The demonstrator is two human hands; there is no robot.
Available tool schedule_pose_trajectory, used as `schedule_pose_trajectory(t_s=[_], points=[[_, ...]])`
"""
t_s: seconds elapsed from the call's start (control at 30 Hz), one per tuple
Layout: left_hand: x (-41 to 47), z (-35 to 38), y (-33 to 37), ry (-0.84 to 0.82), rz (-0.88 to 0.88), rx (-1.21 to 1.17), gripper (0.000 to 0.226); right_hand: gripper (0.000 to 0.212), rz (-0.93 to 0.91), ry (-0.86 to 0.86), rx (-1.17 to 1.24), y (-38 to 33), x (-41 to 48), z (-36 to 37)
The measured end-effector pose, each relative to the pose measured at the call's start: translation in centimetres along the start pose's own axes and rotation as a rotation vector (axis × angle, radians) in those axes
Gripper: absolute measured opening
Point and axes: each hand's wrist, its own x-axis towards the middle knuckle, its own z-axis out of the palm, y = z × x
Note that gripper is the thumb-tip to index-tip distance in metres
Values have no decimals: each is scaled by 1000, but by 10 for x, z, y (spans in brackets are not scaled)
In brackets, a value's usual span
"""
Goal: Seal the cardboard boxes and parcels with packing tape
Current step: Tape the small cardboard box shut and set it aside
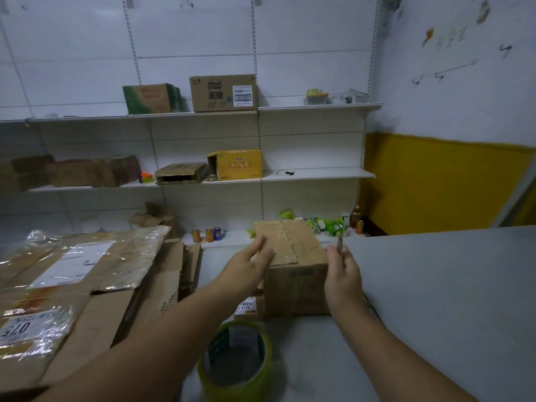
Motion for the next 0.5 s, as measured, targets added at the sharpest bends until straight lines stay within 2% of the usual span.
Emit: schedule_pose_trajectory(t_s=[0.1,0.2,0.27,0.37,0.43,0.5], points=[[2,1,-1,-14,-266,-121,63,28,99,-64,-53,-1,3,-3],[0,-2,1,-26,-298,-112,57,27,294,-196,-7,-8,8,-17],[-5,-3,4,-39,-210,-143,49,29,364,-283,0,-24,10,-30],[-18,-5,7,-88,76,-235,36,39,315,-220,7,-54,15,-47],[-24,-10,9,-113,283,-166,44,46,327,-162,62,-71,20,-54],[-24,-14,11,-25,428,43,59,50,347,-152,103,-83,22,-59]])
